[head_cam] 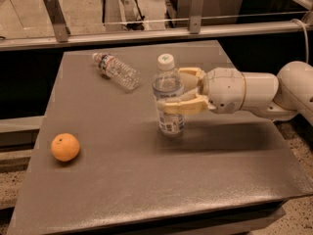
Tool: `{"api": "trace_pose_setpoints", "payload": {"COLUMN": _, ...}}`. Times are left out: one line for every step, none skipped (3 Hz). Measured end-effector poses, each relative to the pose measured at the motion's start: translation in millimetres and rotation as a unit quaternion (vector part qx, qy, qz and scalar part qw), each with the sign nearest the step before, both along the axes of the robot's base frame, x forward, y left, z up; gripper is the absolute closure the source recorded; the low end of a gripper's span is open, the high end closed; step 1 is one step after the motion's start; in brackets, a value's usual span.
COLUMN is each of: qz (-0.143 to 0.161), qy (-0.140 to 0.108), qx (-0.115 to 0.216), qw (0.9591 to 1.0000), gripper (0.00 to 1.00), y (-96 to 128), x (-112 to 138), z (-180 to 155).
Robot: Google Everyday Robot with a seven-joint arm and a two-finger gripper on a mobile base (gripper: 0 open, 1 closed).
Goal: Place blue plastic bottle upright
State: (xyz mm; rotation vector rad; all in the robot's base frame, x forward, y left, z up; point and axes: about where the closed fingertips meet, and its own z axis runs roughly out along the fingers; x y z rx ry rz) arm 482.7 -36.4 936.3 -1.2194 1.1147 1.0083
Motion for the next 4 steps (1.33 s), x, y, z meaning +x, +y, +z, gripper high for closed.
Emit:
{"api": "trace_pose_setpoints", "payload": {"qz": 0.020, "qy": 0.008, "qx": -0.007, "qw": 0.9997, "gripper": 0.59, "y": 0.5, "x": -3.6, "z": -10.1}}
{"api": "trace_pose_setpoints", "payload": {"qz": 0.032, "qy": 0.013, "qx": -0.008, "qw": 0.9994, "gripper": 0.36, "y": 0.2, "x": -6.0, "z": -17.1}}
{"api": "trace_pose_setpoints", "payload": {"qz": 0.032, "qy": 0.013, "qx": -0.008, "qw": 0.9994, "gripper": 0.13, "y": 0.2, "x": -6.1, "z": -17.0}}
{"api": "trace_pose_setpoints", "payload": {"qz": 0.037, "qy": 0.015, "qx": -0.010, "qw": 0.9991, "gripper": 0.00, "y": -3.6, "x": -8.8, "z": -22.9}}
